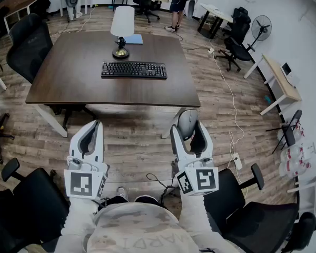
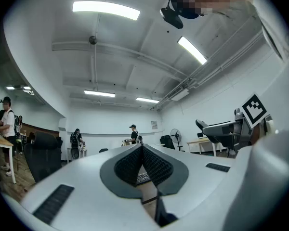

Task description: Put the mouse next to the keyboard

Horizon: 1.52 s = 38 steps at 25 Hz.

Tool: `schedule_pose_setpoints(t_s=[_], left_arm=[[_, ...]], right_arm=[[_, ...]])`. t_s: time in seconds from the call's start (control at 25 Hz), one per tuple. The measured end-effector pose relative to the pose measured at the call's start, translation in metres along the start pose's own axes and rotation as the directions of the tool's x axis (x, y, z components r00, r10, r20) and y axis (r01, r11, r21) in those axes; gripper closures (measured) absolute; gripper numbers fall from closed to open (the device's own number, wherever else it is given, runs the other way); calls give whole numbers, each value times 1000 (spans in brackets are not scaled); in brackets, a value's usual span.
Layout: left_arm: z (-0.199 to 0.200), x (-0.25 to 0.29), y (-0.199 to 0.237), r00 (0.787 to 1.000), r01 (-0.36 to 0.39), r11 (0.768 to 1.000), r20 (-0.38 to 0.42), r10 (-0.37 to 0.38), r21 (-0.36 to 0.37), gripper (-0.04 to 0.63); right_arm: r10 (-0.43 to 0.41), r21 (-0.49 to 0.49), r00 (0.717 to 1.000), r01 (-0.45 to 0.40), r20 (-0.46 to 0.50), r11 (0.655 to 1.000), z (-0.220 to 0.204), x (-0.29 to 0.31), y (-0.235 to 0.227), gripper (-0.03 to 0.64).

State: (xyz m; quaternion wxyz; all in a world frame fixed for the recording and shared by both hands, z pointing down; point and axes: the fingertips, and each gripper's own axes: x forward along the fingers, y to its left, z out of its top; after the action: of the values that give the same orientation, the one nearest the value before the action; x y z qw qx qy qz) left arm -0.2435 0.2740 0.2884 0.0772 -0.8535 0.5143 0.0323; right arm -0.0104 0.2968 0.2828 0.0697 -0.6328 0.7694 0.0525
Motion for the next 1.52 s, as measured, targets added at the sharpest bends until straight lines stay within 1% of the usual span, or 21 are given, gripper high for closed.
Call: schedule_pose_setpoints(t_s=[0.24,0.48,0.76,1.04,1.28,1.52], left_arm=[[0,-3,-3,1000,-3,1000,4,3,2,589],[4,0,5,1000,3,1000,14,-3,7,589],[3,0,18,1000,22,1000,21,-22,16,589],[-4,5,27,999,43,999,14,-44,11,589],[-7,20,21,998,60,998,11,-60,14,589],[-11,50,29,998,56,998,7,-56,22,589]], right_arm=[[4,-12,1000,-4,12,1000,2,-3,2,316],[-3,-20,1000,3,19,1000,5,3,6,316],[-31,20,999,30,38,999,3,8,11,316],[-42,4,999,42,25,999,-5,12,19,316],[-71,49,997,69,36,996,-9,18,-1,316],[-84,70,996,81,42,994,-17,47,-19,314]])
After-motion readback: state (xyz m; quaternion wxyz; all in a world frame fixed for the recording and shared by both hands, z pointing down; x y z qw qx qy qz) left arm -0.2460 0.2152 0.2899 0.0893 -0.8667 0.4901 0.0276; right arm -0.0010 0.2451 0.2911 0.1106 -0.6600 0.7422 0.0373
